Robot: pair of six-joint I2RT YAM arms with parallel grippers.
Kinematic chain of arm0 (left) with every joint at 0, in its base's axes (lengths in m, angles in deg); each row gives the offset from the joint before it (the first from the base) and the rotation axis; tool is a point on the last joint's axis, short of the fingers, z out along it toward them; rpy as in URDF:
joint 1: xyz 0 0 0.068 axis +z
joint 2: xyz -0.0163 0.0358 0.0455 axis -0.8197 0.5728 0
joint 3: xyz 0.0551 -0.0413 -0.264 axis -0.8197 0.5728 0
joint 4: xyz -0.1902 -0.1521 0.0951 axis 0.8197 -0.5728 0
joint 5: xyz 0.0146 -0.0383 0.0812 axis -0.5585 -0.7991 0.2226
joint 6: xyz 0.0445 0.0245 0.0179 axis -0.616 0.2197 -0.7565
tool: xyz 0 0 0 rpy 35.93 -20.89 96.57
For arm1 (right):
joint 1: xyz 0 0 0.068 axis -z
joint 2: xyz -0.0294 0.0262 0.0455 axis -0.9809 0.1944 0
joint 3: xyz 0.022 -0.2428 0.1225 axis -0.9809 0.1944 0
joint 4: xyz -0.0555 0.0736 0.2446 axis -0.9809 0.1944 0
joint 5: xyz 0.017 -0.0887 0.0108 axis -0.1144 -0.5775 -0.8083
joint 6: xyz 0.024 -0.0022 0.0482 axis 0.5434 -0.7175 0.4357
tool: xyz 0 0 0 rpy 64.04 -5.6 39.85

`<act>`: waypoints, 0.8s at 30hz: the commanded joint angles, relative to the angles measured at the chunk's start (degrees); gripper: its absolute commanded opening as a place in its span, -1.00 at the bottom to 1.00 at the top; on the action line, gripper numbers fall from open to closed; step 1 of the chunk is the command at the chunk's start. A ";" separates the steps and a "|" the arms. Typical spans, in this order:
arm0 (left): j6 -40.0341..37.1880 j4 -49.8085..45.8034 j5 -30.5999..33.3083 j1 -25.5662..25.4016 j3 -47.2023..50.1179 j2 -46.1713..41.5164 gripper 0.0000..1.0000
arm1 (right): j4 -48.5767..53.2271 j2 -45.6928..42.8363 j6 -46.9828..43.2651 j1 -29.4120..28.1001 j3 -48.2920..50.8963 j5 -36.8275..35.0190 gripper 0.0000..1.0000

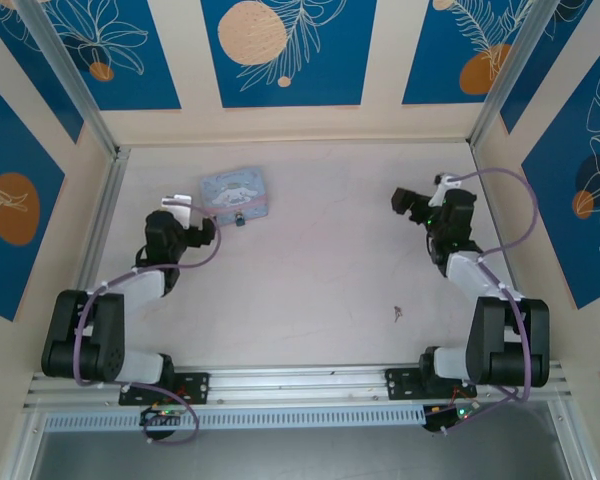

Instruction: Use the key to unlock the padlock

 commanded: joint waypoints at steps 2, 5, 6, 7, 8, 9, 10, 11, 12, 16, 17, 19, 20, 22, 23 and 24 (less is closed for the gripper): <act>6.93 -13.74 0.34 1.60 -10.49 0.76 1.00 | 14.96 4.10 16.16 3.49 -6.33 9.55 0.99; 10.96 -27.33 -0.30 1.79 -23.84 7.09 1.00 | 16.67 6.11 17.10 2.69 -8.39 14.04 0.95; 12.14 -31.63 0.45 1.83 -28.11 9.72 1.00 | 17.54 6.31 17.16 2.33 -8.96 14.75 0.93; 13.90 -37.07 1.89 1.86 -33.67 12.76 1.00 | 19.06 6.41 17.17 1.70 -9.66 15.35 0.88; 15.14 -41.01 1.31 2.09 -38.12 16.00 1.00 | 21.10 6.45 17.14 1.05 -10.52 15.49 0.85; 15.91 -43.42 -0.15 2.35 -41.77 18.63 1.00 | 23.34 6.47 16.99 0.54 -11.39 15.53 0.82; 17.21 -46.47 -1.70 2.61 -45.96 21.73 1.00 | 26.13 6.42 16.72 0.01 -12.41 15.38 0.79; 18.07 -49.61 -3.36 2.71 -50.11 24.92 1.00 | 28.68 6.35 16.61 -0.53 -13.24 15.21 0.78; 18.65 -51.84 -4.85 2.75 -53.34 27.47 1.00 | 30.06 6.19 16.45 -0.92 -13.78 15.55 0.78; 21.64 -58.71 -10.57 2.76 -64.22 37.17 1.00 | 31.56 3.69 17.16 -2.42 -12.74 17.47 0.78; 22.36 -59.50 -11.61 2.75 -65.77 38.81 1.00 | 31.56 2.84 17.71 -2.86 -12.21 17.95 0.78; 24.03 -59.69 -14.05 2.71 -67.11 41.09 1.00 | 31.71 1.33 18.29 -3.93 -11.49 18.26 0.78; 25.10 -59.49 -15.39 2.67 -67.41 41.91 1.00 | 31.98 0.58 18.57 -4.56 -11.22 17.96 0.78; 26.77 -58.51 -17.99 2.28 -67.20 42.68 1.00 | 31.91 -0.32 18.70 -5.79 -10.73 17.95 0.78; 27.35 -58.04 -19.31 1.85 -66.86 42.69 1.00 | 32.00 -0.48 18.83 -6.48 -10.64 17.71 0.78; 27.56 -57.48 -20.55 1.40 -66.36 42.53 1.00 | 31.85 -0.44 18.73 -7.13 -10.55 17.52 0.78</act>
